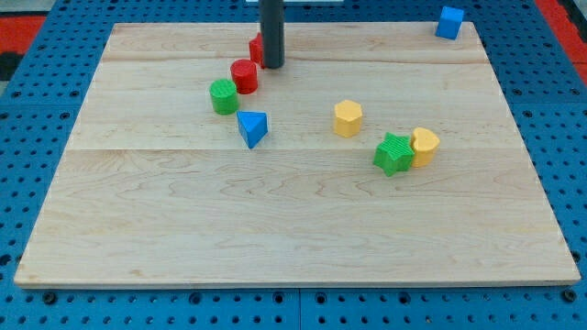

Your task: Push the red star to the top left

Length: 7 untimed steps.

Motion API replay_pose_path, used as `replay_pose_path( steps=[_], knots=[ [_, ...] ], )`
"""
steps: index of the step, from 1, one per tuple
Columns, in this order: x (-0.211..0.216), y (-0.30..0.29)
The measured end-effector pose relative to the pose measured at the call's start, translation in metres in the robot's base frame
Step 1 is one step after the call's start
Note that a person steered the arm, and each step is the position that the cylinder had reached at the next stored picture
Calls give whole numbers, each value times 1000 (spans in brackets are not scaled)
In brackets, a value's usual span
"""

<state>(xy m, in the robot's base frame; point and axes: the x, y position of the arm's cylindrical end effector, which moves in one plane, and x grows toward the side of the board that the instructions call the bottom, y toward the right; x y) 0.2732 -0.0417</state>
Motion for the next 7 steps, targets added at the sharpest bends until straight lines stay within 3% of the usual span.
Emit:
replay_pose_path(
  steps=[2,3,5,6,7],
  knots=[
    [2,-9],
    [2,29],
    [-59,-4],
    [-65,-38],
    [-54,-10]
  ],
)
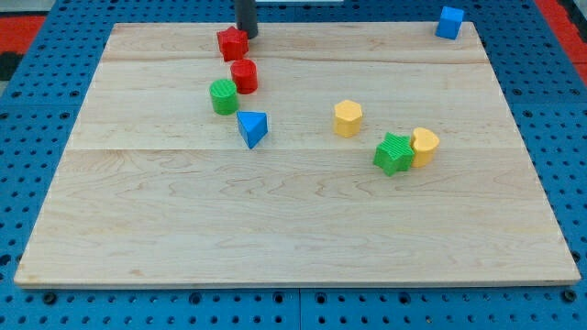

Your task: Push the red star to the top left

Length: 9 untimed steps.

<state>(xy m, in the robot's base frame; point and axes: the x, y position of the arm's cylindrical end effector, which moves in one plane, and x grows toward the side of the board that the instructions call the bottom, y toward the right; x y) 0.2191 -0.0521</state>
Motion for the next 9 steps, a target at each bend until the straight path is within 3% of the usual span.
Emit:
replay_pose_path(
  steps=[1,4,6,7,9],
  knots=[
    [22,37],
    [-7,-98],
    [47,-25],
    [53,-60],
    [9,-125]
  ],
)
